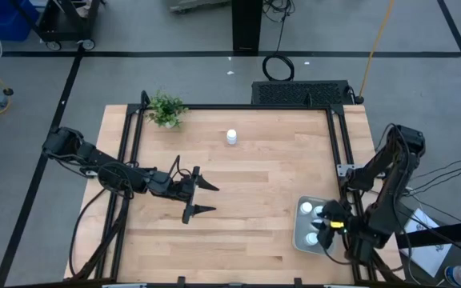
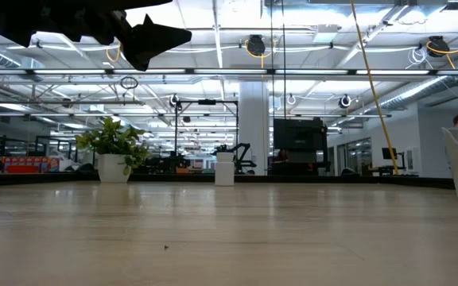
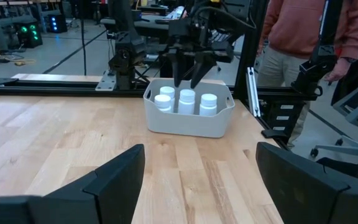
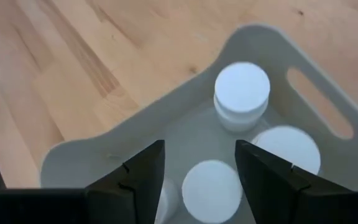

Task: Pick and place pill bottles into a basket
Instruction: Put the white pill bottle into the gray bin

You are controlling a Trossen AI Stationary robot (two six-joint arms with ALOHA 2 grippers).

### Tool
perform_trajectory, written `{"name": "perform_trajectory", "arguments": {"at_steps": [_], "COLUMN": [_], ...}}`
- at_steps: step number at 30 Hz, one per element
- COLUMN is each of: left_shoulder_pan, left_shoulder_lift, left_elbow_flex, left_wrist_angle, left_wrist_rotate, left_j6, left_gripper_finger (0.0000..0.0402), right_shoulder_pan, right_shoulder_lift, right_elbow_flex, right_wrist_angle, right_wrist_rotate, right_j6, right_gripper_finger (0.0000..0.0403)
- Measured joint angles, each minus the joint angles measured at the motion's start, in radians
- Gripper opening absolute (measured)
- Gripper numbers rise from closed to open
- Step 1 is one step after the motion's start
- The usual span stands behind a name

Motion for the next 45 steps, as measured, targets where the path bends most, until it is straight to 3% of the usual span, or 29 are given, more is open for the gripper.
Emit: {"name": "perform_trajectory", "arguments": {"at_steps": [5,12,16,19,23,31,45], "left_shoulder_pan": [0.000,0.000,0.015,0.041,0.092,0.209,0.186], "left_shoulder_lift": [0.000,0.000,0.002,0.009,0.008,0.008,0.008], "left_elbow_flex": [0.000,0.000,0.000,0.000,0.000,0.000,0.000], "left_wrist_angle": [-0.006,-0.086,-0.138,-0.159,-0.162,-0.184,-0.256], "left_wrist_rotate": [0.000,-0.069,-0.181,-0.269,-0.288,-0.289,-0.289], "left_j6": [0.005,-0.035,-0.101,-0.139,-0.131,-0.157,-0.107], "left_gripper_finger": [0.0310,0.0310,0.0310,0.0310,0.0310,0.0310,0.0310], "right_shoulder_pan": [-0.045,-0.112,-0.174,-0.235,-0.334,-0.547,-1.070], "right_shoulder_lift": [-0.059,-0.155,-0.202,-0.233,-0.246,-0.245,-0.188], "right_elbow_flex": [0.000,0.001,0.001,0.001,0.001,-0.019,-0.189], "right_wrist_angle": [-0.003,0.075,0.192,0.324,0.531,0.756,1.161], "right_wrist_rotate": [0.045,0.263,0.354,0.366,0.365,0.252,-0.204], "right_j6": [-0.109,-0.391,-0.629,-0.843,-1.152,-1.517,-1.907], "right_gripper_finger": [0.0187,0.0187,0.0187,0.0187,0.0187,0.0187,0.0187]}}
